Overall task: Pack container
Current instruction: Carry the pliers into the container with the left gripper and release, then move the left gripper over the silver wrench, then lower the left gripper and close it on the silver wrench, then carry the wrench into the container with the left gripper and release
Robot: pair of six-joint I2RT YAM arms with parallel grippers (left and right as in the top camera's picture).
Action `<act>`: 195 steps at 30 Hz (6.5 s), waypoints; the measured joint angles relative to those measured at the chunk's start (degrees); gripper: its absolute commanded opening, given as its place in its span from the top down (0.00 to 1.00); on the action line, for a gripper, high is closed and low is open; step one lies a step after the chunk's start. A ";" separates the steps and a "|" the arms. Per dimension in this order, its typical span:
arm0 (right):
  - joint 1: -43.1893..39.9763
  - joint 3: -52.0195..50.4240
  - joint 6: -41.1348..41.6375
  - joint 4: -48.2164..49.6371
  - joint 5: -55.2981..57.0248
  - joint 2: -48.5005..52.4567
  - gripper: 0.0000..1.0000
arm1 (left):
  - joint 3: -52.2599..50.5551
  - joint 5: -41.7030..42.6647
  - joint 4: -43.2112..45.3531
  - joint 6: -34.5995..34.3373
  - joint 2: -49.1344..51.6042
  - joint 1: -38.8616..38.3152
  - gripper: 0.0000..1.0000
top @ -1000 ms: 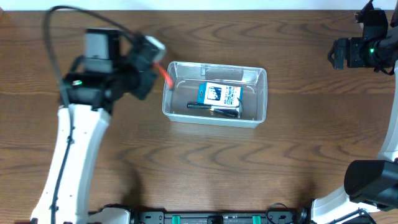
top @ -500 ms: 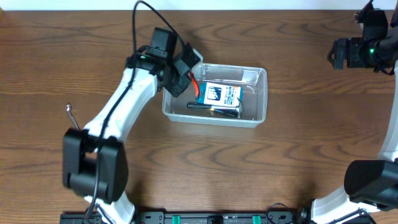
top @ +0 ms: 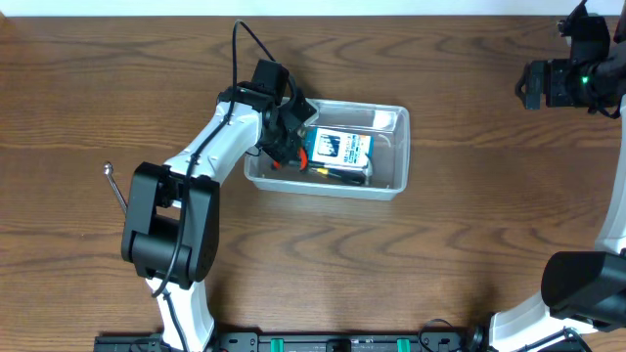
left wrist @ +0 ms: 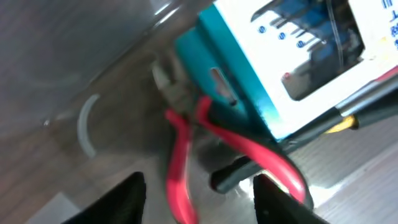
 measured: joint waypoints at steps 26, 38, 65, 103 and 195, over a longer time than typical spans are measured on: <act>0.00 0.00 0.00 0.09 0.00 0.00 0.01 | 4.57 -26.36 -16.00 -16.65 -39.04 19.41 0.01; 0.00 0.00 0.00 0.07 0.02 0.00 0.01 | 2.19 -22.47 -20.24 -30.38 -22.08 44.09 0.02; 0.00 0.00 -0.24 -1.22 0.00 0.00 0.01 | 1.88 -11.08 -15.41 -23.52 5.95 47.39 0.02; 0.00 0.00 -0.66 -2.05 0.00 0.00 0.01 | -2.05 -10.25 -9.40 -22.47 4.07 47.41 0.48; 0.00 0.00 -0.63 -3.78 0.00 0.00 0.01 | 8.31 2.89 -17.59 31.91 0.20 -13.22 0.78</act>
